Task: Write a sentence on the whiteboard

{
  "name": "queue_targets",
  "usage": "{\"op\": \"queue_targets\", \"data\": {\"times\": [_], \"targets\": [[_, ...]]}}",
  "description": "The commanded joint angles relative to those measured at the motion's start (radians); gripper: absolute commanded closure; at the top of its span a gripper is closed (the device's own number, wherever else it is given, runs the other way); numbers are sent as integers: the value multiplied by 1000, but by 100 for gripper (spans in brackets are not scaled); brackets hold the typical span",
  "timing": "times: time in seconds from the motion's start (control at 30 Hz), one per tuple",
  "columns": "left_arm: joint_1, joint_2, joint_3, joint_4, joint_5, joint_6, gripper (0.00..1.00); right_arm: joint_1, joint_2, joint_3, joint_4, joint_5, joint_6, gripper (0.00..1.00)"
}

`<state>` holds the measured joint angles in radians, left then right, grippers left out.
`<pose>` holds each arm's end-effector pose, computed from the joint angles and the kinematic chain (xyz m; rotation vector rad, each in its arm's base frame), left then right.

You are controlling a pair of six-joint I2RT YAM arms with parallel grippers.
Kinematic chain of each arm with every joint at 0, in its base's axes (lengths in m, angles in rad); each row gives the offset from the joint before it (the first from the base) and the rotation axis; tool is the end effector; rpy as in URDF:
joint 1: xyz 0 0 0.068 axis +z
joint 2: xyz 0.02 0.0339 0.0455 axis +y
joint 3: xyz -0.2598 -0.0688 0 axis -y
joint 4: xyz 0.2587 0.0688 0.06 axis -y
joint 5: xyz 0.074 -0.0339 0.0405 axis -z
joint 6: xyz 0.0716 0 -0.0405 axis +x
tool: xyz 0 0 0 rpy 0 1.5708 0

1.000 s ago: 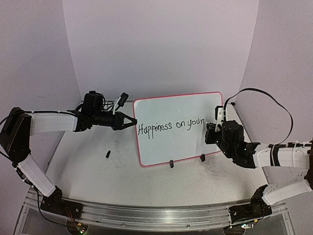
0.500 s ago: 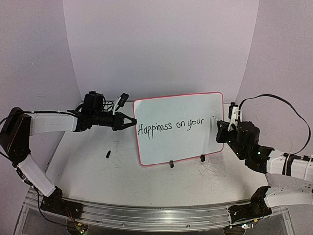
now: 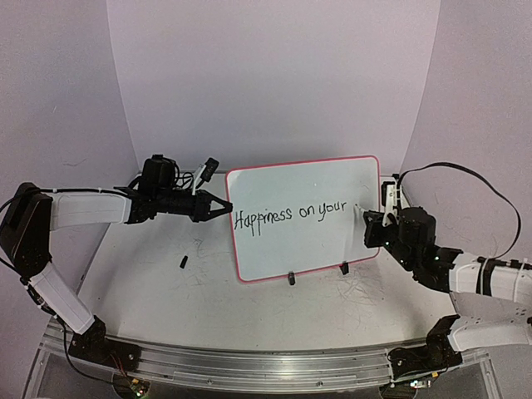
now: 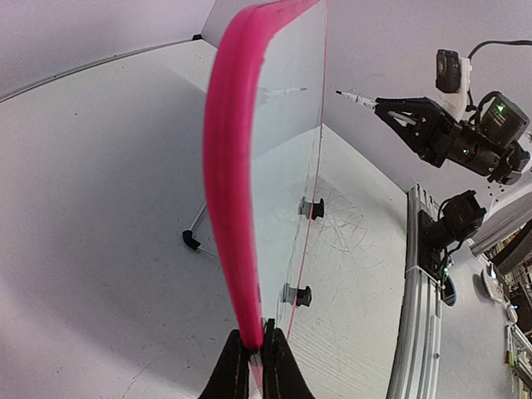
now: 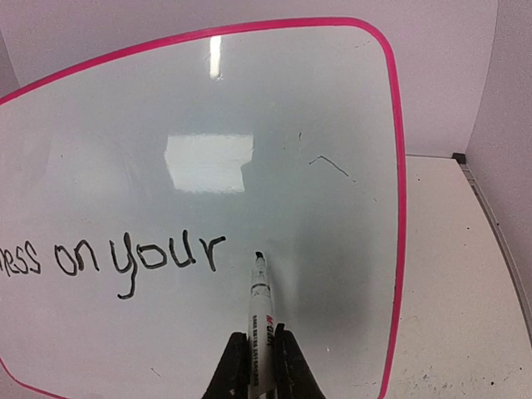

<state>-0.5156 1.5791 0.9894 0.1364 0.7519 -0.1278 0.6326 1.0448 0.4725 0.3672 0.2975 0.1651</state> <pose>0.3100 -0.2319 0.2240 0.8802 1.8900 -1.1581 0.2374 0.1480 0.2195 -0.1995 1.7662 0.3137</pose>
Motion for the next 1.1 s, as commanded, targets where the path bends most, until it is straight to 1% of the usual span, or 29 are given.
{"op": "queue_targets", "data": {"times": [0.0, 0.27, 0.53, 1.07], "targets": [[-20, -34, 38, -32, 14, 45, 100, -19, 18, 31, 7, -14, -5, 100], [-20, -36, 40, -33, 22, 43, 100, -78, 18, 47, 9, -88, -8, 100], [-20, -29, 42, -33, 31, 40, 100, -80, 47, 71, 39, -155, -45, 100], [-21, -20, 44, -33, 41, 37, 100, -79, 99, 109, 61, -119, -44, 100]]}}
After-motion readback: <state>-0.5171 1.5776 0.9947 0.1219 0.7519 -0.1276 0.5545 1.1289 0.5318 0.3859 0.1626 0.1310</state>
